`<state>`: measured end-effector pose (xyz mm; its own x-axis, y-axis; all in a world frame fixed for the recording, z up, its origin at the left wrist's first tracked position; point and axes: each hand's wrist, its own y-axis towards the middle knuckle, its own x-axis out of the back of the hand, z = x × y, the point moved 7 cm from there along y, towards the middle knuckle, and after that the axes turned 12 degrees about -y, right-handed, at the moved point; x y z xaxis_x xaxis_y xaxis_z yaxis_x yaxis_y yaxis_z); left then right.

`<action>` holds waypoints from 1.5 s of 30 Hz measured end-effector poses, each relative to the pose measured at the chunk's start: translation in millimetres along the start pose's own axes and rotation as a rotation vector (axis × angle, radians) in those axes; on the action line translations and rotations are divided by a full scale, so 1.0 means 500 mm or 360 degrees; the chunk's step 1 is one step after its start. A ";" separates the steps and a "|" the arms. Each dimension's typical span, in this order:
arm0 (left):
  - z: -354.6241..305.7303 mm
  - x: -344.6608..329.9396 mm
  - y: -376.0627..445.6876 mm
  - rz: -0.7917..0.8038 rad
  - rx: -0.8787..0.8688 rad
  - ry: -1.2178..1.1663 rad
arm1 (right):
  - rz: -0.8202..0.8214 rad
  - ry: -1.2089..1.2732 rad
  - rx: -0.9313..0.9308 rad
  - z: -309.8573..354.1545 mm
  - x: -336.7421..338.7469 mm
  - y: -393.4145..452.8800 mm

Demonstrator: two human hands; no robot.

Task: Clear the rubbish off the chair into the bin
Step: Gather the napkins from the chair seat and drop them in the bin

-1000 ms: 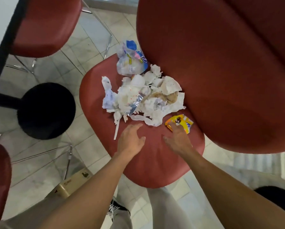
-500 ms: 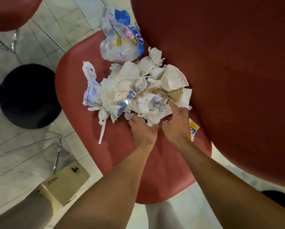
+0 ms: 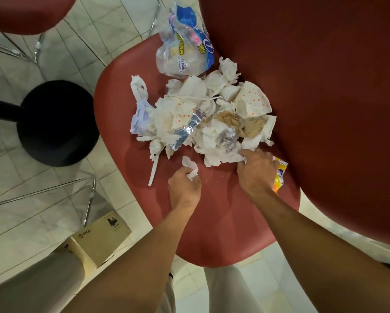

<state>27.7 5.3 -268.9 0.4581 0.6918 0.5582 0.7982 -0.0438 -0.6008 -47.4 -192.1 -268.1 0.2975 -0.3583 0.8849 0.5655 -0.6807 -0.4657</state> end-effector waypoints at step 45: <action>0.609 0.849 -0.368 -0.0826 0.0308 -0.0874 | 0.0214 0.0359 0.1118 0.719 -0.020 -0.824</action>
<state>-43.8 526.4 -95.8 -0.2550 0.8495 0.4619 0.7517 0.4746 -0.4579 -6.8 322.0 -85.2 0.2765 -0.5831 0.7639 0.9159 -0.0807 -0.3931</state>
